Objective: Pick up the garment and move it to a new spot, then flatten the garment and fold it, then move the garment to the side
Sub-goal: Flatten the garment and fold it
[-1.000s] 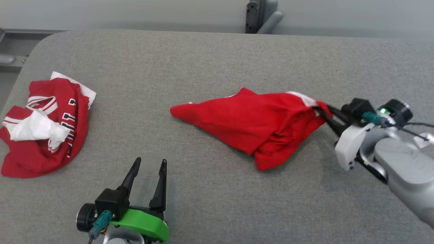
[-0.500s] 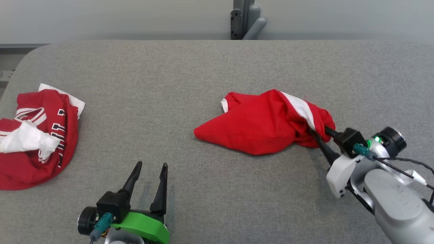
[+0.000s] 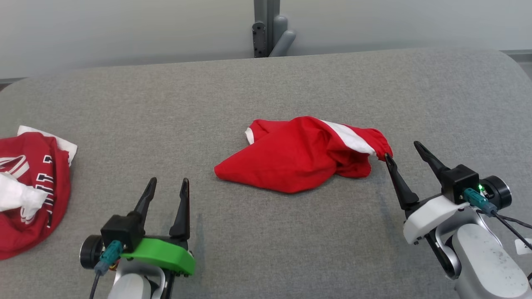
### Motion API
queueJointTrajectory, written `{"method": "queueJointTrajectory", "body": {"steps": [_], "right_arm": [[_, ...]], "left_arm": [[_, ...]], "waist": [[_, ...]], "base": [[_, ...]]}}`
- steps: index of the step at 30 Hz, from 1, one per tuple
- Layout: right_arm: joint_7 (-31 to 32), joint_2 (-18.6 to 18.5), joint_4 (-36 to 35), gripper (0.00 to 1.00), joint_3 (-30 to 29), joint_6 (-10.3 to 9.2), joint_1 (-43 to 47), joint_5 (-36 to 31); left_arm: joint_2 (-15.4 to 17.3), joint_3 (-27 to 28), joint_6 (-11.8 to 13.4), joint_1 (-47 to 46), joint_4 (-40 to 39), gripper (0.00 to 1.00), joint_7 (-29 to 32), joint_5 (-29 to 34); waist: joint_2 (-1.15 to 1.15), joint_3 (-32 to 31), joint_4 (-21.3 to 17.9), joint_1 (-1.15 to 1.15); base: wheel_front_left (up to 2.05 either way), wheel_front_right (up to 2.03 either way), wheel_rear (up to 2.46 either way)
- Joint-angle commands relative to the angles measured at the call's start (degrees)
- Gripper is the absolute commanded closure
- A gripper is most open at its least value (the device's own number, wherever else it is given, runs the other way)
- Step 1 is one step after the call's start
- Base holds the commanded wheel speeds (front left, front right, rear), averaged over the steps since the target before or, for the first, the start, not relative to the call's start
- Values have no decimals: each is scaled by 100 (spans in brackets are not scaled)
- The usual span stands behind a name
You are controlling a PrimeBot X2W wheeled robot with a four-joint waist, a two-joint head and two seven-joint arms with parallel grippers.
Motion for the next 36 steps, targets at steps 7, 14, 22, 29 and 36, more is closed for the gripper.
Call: {"method": "queueJointTrajectory", "body": {"steps": [7, 14, 22, 29, 36], "right_arm": [[-16, 247, -366, 0, -180, -8, 178, -160], [-16, 384, -416, 0, -211, -8, 141, -269], [-16, 442, -344, 0, -256, -8, 173, -289], [-16, 496, -327, 0, -214, -8, 125, -261], [-16, 537, -277, 0, -225, -8, 185, -199]], "left_arm": [[14, -86, -63, -1148, 957, 0, -2, -173], [28, -433, -74, -2016, 2108, 0, -1, -893], [82, -1304, -75, -2216, 3034, 59, 3, -1556], [269, -1394, -75, -2127, 2343, 100, -2, -1449], [425, -687, -76, -1902, 59, 100, -1, -23]], "waist": [[14, 573, -533, 0], [14, 889, -790, 0], [14, 892, -735, 0], [14, 859, -581, 0], [14, 734, -423, 0]], "base": [[0, 0, 0], [0, 0, 0], [0, 0, 0], [0, 0, 0], [0, 0, 0]]}}
